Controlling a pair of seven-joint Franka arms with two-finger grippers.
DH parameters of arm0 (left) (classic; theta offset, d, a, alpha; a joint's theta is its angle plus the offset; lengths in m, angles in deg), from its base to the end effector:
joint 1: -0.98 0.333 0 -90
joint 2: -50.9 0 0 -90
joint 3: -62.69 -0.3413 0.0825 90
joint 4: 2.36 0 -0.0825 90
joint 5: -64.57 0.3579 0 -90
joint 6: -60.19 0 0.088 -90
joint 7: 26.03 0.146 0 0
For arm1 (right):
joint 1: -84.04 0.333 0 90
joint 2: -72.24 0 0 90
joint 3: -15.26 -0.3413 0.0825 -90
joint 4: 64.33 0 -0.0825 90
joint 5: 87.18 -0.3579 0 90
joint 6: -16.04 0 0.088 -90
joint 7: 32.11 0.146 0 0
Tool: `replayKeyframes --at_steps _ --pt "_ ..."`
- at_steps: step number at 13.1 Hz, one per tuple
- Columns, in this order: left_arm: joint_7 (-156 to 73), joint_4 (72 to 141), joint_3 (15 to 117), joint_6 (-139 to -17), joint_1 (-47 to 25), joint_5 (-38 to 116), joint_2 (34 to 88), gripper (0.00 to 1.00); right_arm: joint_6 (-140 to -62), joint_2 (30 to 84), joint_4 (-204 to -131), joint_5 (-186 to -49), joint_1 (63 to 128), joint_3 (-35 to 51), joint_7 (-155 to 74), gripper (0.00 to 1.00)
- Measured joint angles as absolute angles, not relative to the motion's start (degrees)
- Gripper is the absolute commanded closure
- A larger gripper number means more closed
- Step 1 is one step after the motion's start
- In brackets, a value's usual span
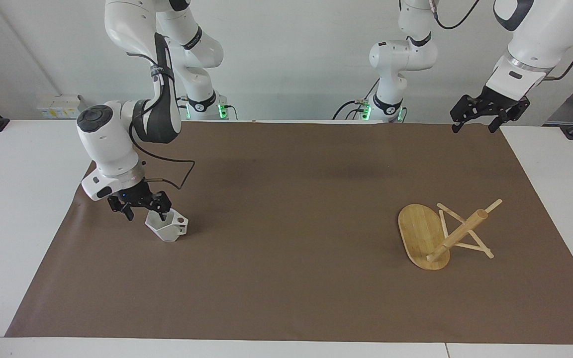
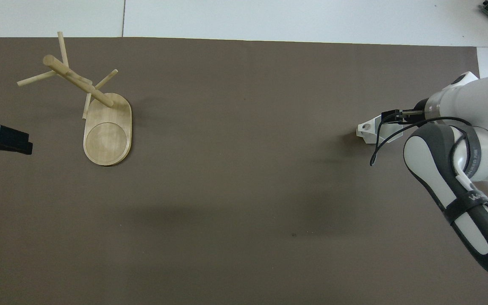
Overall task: Hang cup on rack
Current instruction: 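Reach the right gripper to the white hexagonal cup, then close the right gripper on the cup and lift it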
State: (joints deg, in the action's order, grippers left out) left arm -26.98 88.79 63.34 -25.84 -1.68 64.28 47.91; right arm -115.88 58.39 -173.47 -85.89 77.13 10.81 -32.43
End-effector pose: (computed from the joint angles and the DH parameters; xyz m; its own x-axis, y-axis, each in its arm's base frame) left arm 0.5013 -0.0299 0.6229 0.9984 -0.0415 -0.0372 -0.0413 -0.9991 0.0039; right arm 0.6158 -0.0300 0.3888 0.9874 -0.0269 0.1560 -0.0274 -0.9996 0.0012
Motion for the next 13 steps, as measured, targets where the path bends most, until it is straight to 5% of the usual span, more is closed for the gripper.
replayKeyframes --at_steps 13 --pt "-27.01 88.95 63.34 -25.85 -1.68 64.28 47.9 0.0 -119.36 55.89 -174.34 -85.89 77.08 11.31 -32.44 0.0"
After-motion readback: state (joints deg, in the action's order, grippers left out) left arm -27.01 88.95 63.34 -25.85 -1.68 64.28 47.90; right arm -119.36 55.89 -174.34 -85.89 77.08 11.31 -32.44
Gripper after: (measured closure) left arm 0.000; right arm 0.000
